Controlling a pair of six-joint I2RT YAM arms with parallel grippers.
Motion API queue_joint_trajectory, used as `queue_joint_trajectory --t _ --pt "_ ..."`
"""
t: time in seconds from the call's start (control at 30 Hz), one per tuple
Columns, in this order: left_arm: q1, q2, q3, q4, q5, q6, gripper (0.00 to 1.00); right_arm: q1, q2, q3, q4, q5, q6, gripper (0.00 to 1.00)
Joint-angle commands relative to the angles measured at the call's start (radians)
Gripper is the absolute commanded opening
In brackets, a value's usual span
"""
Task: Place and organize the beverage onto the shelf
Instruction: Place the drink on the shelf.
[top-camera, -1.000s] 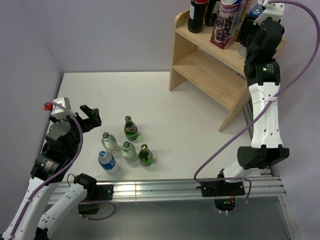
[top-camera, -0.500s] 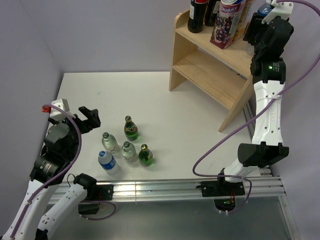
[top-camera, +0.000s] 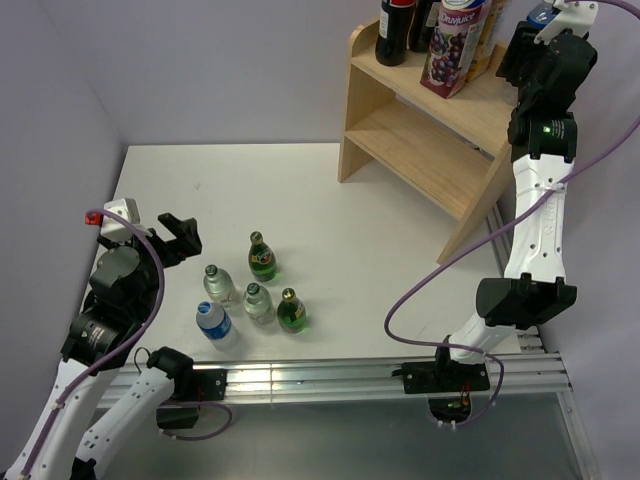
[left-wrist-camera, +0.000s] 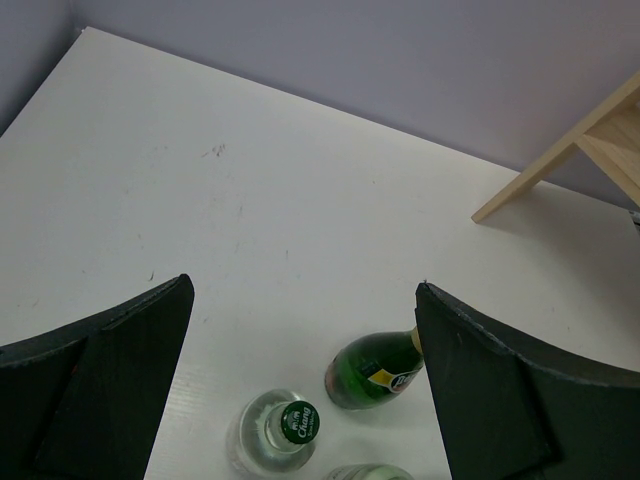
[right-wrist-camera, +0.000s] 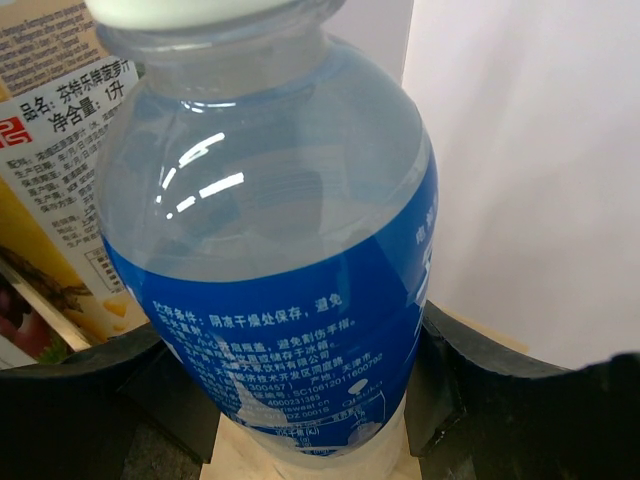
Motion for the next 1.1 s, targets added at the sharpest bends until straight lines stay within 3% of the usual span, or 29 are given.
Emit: queue_joint_trajectory --t 0.0,0.07,0.1,0.17,0.2,0.6,0.93,1.07 --pt "0.002 0.008 0.0 0.042 -0.006 0.019 1.0 -0.016 0.013 0.051 0.084 -0.024 -0.006 0.19" --pt "0.003 0.011 0.0 0.042 -0.004 0.019 0.99 -0.023 0.016 0.048 0.076 -0.028 0.002 0.24" --pt "0.002 0.014 0.001 0.042 -0.004 0.021 0.99 -0.023 0.015 0.046 0.073 -0.031 0.002 0.32" --pt "0.002 0.014 0.001 0.044 -0.003 0.021 1.0 -0.023 0.008 0.034 0.075 -0.03 0.003 0.38" --pt "0.002 0.014 0.0 0.044 -0.003 0.021 0.99 -0.023 0.002 0.026 0.082 -0.027 0.003 0.46" --pt "0.002 0.018 0.0 0.044 -0.004 0.026 0.99 -0.023 -0.053 -0.02 0.107 0.001 0.012 0.79" --pt "0.002 0.021 0.0 0.044 -0.001 0.024 0.99 -0.023 -0.077 -0.001 0.078 -0.037 0.023 0.87" --pt "0.002 0.029 0.001 0.04 -0.004 0.022 0.99 -0.023 -0.088 0.005 0.065 -0.03 0.029 0.95"
